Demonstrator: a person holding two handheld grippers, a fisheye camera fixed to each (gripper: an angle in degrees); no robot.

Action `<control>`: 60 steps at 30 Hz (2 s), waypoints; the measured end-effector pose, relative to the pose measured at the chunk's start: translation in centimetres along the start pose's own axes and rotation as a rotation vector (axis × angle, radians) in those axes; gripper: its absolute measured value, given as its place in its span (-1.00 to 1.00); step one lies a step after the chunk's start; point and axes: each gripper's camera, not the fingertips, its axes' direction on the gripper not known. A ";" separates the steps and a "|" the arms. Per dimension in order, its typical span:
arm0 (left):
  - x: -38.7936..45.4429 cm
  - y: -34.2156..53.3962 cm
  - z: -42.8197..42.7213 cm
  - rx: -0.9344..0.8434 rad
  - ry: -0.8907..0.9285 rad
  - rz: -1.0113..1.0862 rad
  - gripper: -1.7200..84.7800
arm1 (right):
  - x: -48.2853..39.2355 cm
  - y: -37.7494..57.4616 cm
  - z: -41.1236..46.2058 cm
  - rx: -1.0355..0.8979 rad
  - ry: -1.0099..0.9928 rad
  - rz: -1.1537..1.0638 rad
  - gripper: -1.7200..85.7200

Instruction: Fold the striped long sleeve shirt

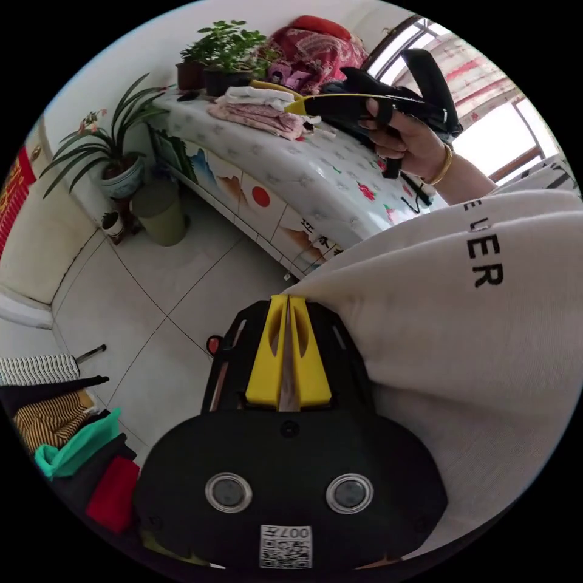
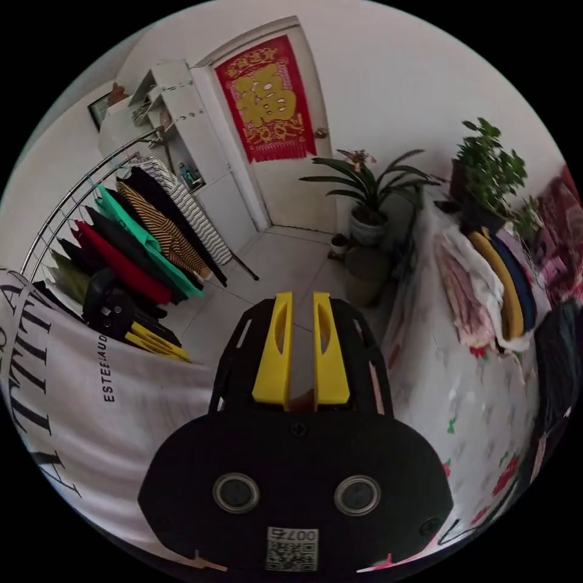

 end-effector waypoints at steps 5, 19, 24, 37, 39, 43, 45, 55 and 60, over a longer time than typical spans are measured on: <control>-7.9 4.1 -5.4 0.087 -0.031 -0.120 -0.98 | -10.4 -14.1 5.0 0.085 -0.125 -0.320 -0.83; -19.4 16.9 -14.1 0.360 -0.220 -0.799 -0.96 | -40.2 -38.5 12.5 0.396 -0.419 -0.876 -0.75; -19.3 22.4 -17.8 0.584 -0.367 -1.208 -0.81 | -47.9 -45.3 18.3 0.312 -0.489 -0.890 -0.75; -18.3 24.4 -19.7 0.659 -0.525 -1.526 -0.86 | -57.7 -51.0 26.6 0.032 -0.519 -0.913 -0.96; -18.0 24.2 -19.5 0.637 -0.547 -1.523 -0.85 | -57.1 -51.2 24.9 0.126 -0.528 -0.919 -0.96; -17.4 24.5 -19.4 0.612 -0.560 -1.487 -0.84 | -55.5 -52.2 21.1 0.293 -0.522 -0.892 -0.97; -17.2 24.9 -19.6 0.604 -0.578 -1.471 -0.84 | -54.9 -53.3 19.7 0.273 -0.512 -0.916 -0.97; -16.4 27.3 -20.5 0.581 -0.602 -1.232 -0.81 | -42.1 -48.4 21.8 0.239 -0.526 -0.781 -0.97; -17.1 26.1 -21.4 0.549 -0.559 -0.913 -0.77 | -30.8 -38.6 16.6 0.303 -0.470 -0.696 -0.97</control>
